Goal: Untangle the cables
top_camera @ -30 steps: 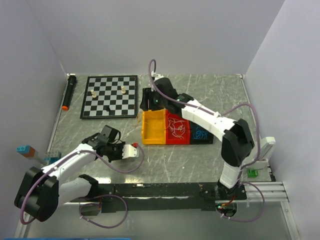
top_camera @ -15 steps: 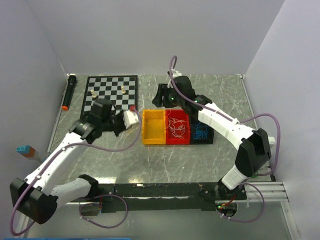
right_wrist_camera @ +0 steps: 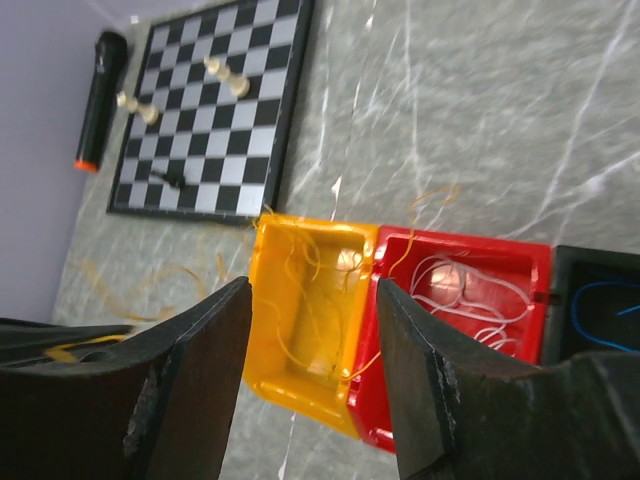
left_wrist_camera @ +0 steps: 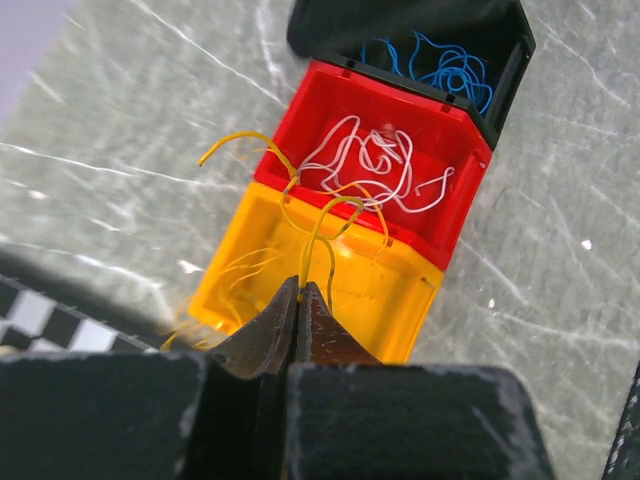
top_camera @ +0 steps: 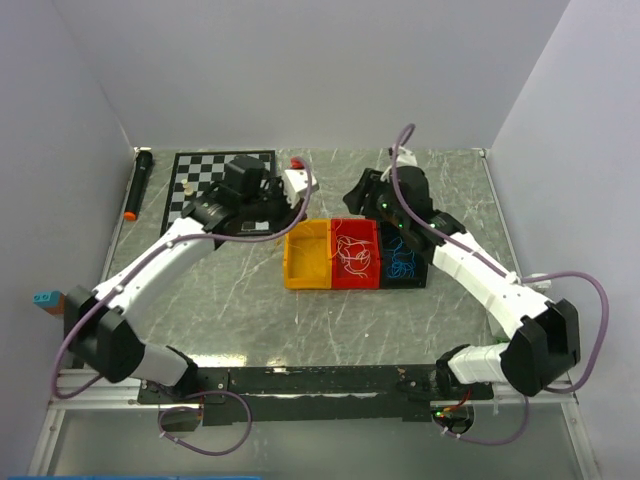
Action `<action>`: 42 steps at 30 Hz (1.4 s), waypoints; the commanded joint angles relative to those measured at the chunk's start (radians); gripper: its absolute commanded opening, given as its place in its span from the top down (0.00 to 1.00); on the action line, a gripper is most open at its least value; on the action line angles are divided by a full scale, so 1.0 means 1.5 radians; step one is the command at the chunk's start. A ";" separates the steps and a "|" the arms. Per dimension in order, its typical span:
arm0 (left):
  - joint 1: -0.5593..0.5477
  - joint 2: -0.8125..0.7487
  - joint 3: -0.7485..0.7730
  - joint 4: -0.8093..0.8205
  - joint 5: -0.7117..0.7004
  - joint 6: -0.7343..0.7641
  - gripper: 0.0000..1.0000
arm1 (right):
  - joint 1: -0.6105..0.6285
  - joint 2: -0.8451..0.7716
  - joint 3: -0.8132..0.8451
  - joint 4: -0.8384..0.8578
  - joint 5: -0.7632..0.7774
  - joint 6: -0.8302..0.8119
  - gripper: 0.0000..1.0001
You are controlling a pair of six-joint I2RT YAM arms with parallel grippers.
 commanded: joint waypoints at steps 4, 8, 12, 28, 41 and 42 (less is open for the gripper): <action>-0.013 0.049 0.005 0.067 0.024 -0.075 0.99 | -0.044 -0.050 -0.027 0.052 0.005 0.017 0.39; -0.014 0.051 -0.059 0.098 0.008 -0.080 0.99 | -0.049 -0.045 -0.030 0.061 -0.016 0.013 0.39; -0.022 0.091 -0.091 0.092 -0.002 -0.078 0.99 | -0.048 -0.034 -0.030 0.067 -0.021 0.015 0.39; -0.049 0.230 0.009 0.012 -0.070 -0.131 0.40 | -0.048 -0.045 -0.035 0.069 -0.036 -0.006 0.32; -0.033 0.200 0.195 -0.266 -0.084 -0.131 0.03 | -0.054 -0.090 -0.009 0.022 -0.021 -0.013 0.25; -0.034 0.194 0.193 -0.280 -0.090 -0.133 0.03 | -0.055 -0.092 -0.006 0.015 -0.021 -0.013 0.25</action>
